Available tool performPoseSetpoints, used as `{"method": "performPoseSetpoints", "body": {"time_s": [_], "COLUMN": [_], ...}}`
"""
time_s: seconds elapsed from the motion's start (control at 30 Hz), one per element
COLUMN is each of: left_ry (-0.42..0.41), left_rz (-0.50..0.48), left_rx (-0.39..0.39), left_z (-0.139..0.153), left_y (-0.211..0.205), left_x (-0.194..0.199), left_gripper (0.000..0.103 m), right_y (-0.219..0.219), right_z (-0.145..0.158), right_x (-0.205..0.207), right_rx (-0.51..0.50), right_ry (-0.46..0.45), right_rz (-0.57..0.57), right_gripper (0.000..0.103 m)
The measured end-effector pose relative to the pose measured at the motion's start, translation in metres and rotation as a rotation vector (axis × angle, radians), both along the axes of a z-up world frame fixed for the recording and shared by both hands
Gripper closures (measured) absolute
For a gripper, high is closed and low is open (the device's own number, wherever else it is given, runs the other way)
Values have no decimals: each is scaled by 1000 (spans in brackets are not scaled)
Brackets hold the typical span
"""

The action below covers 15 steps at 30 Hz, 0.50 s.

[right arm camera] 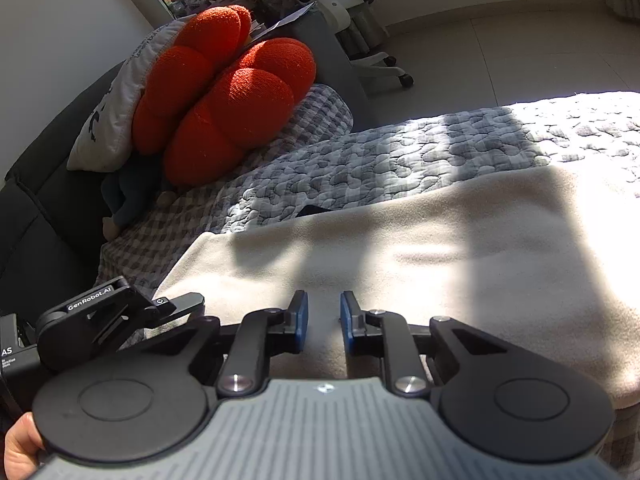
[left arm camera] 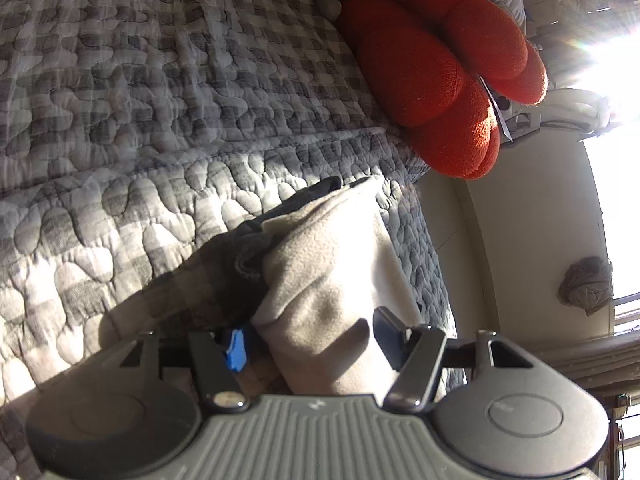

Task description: Fold clothes

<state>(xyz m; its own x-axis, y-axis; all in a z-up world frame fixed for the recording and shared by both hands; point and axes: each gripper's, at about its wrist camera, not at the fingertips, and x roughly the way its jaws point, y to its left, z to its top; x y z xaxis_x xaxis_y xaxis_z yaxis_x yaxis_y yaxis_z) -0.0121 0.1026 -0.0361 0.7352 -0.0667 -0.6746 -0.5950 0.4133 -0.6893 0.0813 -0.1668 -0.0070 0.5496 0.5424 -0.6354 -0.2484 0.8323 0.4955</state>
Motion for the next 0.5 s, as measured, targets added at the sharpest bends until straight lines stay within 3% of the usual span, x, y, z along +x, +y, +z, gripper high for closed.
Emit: {"method": "performPoseSetpoints", "body": {"time_s": [0.03,0.13,0.23,0.33,0.5], "left_ry": [0,-12,-58,-165,-367], "left_rz": [5,-2,-22,-80,-257], "left_rx": [37,152,259,413,675], "left_z": [0,2,12,35,71], "left_y": [-3,-13,-24,-42,-87], "left_x": [0,0,-3,-6,-5], "left_gripper": [59,71,75,77,77], "right_y": [0,2,-1,-8,-16], "right_z": [-3,-14,-18,-21,-18], "right_x": [1,3,3,5,5], "right_rx": [0,-29,-31,7,52], "right_ry": [18,62,76,108,110], "right_rz": [-4,-10,-6,-16,-22], "right_gripper": [85,96,101,103,103]}}
